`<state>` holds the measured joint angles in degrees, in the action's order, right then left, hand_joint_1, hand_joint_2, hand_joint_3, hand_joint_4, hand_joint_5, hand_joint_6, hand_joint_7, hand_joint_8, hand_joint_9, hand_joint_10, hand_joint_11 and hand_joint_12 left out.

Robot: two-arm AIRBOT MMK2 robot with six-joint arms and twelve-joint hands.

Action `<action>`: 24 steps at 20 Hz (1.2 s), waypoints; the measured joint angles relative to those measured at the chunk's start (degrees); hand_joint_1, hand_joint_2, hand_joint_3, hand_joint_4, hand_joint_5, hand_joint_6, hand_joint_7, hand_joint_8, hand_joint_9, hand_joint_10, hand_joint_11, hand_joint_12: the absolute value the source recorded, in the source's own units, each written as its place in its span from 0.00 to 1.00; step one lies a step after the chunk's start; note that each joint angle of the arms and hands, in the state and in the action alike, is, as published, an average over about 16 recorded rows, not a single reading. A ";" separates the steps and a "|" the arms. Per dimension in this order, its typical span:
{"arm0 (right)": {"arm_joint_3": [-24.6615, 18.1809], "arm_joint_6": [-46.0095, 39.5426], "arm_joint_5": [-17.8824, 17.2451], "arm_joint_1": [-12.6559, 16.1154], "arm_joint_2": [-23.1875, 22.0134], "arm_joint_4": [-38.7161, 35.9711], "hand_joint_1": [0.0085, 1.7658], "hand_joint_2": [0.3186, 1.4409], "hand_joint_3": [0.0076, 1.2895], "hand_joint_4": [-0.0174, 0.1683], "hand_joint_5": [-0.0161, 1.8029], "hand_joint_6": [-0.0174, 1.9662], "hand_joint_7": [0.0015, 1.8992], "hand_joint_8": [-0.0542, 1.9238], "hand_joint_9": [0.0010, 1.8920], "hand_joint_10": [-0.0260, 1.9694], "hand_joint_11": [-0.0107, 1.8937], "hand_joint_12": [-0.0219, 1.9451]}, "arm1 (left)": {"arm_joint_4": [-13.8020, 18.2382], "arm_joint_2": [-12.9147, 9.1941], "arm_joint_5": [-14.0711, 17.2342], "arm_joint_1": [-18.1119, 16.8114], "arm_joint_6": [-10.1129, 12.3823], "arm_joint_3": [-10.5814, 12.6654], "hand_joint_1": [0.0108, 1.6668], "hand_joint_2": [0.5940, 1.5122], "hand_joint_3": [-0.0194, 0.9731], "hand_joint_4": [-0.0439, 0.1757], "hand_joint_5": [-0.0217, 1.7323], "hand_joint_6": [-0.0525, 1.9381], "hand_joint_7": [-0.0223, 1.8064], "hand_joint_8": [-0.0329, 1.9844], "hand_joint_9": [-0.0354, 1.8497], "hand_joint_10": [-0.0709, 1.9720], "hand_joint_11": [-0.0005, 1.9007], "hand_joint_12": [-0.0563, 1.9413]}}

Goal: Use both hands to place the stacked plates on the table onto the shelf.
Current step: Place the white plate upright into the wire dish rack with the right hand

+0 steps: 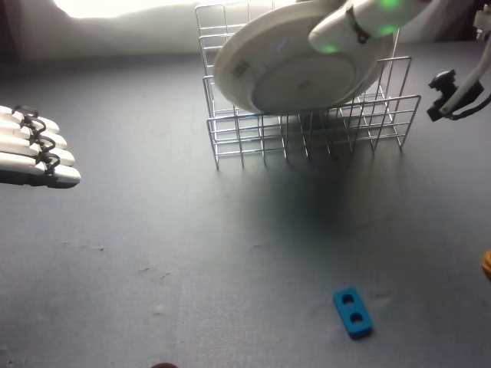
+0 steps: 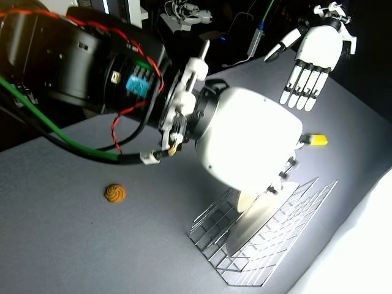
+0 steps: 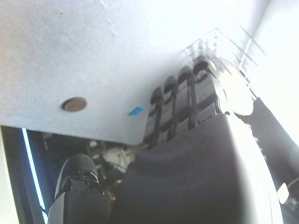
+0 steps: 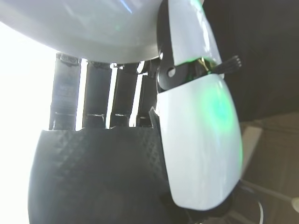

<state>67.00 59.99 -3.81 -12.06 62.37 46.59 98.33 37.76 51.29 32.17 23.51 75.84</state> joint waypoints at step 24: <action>5.44 -0.31 -4.74 -6.24 6.87 -6.26 0.72 0.62 0.01 0.04 0.52 0.38 0.57 0.40 0.54 0.38 0.39 0.67 | 0.24 0.58 0.18 -0.56 0.37 0.39 0.01 0.53 0.04 0.21 0.04 0.03 0.03 0.02 0.03 0.04 0.01 0.03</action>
<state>72.44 59.68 -8.54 -18.31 69.24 40.33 98.57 38.34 51.47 31.61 23.88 76.24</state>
